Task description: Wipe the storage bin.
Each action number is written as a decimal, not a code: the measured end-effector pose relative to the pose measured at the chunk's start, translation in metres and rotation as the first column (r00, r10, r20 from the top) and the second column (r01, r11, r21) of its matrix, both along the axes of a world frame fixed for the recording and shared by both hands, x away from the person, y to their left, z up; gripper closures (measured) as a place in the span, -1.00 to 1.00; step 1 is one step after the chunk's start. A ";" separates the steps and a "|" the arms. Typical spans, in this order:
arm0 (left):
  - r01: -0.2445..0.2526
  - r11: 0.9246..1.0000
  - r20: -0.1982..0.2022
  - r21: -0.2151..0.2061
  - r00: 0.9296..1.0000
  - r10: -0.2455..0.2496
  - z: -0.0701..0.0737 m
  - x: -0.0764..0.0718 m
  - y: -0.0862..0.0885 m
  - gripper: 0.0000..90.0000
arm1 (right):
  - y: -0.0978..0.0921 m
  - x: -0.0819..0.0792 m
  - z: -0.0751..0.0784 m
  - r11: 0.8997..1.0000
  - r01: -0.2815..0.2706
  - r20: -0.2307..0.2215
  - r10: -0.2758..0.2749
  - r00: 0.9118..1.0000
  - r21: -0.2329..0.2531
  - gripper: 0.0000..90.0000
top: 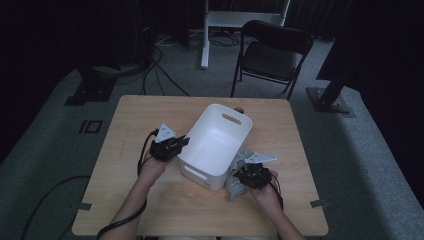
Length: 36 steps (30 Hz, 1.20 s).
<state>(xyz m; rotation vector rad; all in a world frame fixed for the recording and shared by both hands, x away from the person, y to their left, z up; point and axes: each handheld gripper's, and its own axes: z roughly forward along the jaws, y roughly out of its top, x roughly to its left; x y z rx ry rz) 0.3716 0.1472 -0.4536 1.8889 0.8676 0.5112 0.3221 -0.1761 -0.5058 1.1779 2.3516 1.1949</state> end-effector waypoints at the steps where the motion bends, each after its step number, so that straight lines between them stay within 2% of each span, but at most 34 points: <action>1: -0.002 1.000 0.000 0.000 1.000 0.002 0.000 0.000 0.000 0.83 | 0.001 0.001 -0.005 1.000 0.003 -0.011 -0.003 1.000 -0.015 0.67; 2: -0.004 1.000 0.001 -0.002 1.000 0.004 0.000 -0.001 0.000 0.83 | 0.002 0.003 -0.010 1.000 0.002 -0.020 -0.002 1.000 -0.031 0.67; 5: -0.016 1.000 0.003 0.001 1.000 0.016 0.000 -0.001 0.000 0.83 | 0.002 0.007 -0.020 0.999 0.007 -0.051 -0.008 0.999 -0.031 0.67; 9: -0.025 1.000 0.004 0.003 1.000 0.025 0.000 -0.001 0.000 0.84 | 0.000 0.007 -0.018 1.000 0.002 -0.062 -0.004 0.998 -0.031 0.67; 11: -0.031 0.999 0.001 -0.012 1.000 0.031 -0.001 0.000 0.001 0.84 | -0.002 0.006 -0.017 1.000 -0.006 -0.062 0.005 0.998 -0.024 0.67; 14: -0.029 1.000 0.008 -0.010 1.000 0.029 -0.001 -0.001 0.000 0.84 | -0.006 0.001 -0.010 1.000 -0.016 -0.055 0.016 0.998 -0.007 0.67; 16: -0.034 0.999 0.007 -0.012 0.999 0.034 -0.001 -0.001 0.000 0.85 | -0.010 -0.006 -0.001 1.000 -0.027 -0.032 0.028 0.999 0.014 0.67; 19: -0.042 0.999 0.009 -0.003 0.999 0.042 -0.001 -0.001 -0.001 0.85 | -0.016 -0.018 0.022 0.998 -0.036 0.032 0.034 0.999 0.059 0.67; 22: -0.047 0.999 0.009 -0.002 0.999 0.047 0.000 -0.001 -0.002 0.85 | -0.019 -0.032 0.046 0.993 -0.050 0.096 0.039 0.995 0.107 0.67; 24: -0.047 0.999 0.008 -0.002 0.999 0.047 0.000 -0.001 -0.002 0.85 | -0.018 -0.040 0.056 0.990 -0.069 0.123 0.054 0.991 0.121 0.67; 28: -0.043 0.999 0.007 -0.002 0.999 0.043 0.000 -0.001 -0.002 0.85 | -0.008 -0.049 0.061 0.989 -0.093 0.142 0.076 0.987 0.117 0.67; 32: -0.035 0.999 0.004 -0.003 0.999 0.035 0.000 -0.001 -0.001 0.85 | 0.002 -0.046 0.054 0.990 -0.092 0.135 0.077 0.988 0.103 0.66; 36: -0.020 1.000 -0.003 -0.015 1.000 0.020 -0.001 0.000 0.000 0.85 | 0.008 -0.043 0.046 0.994 -0.083 0.122 0.075 0.990 0.064 0.67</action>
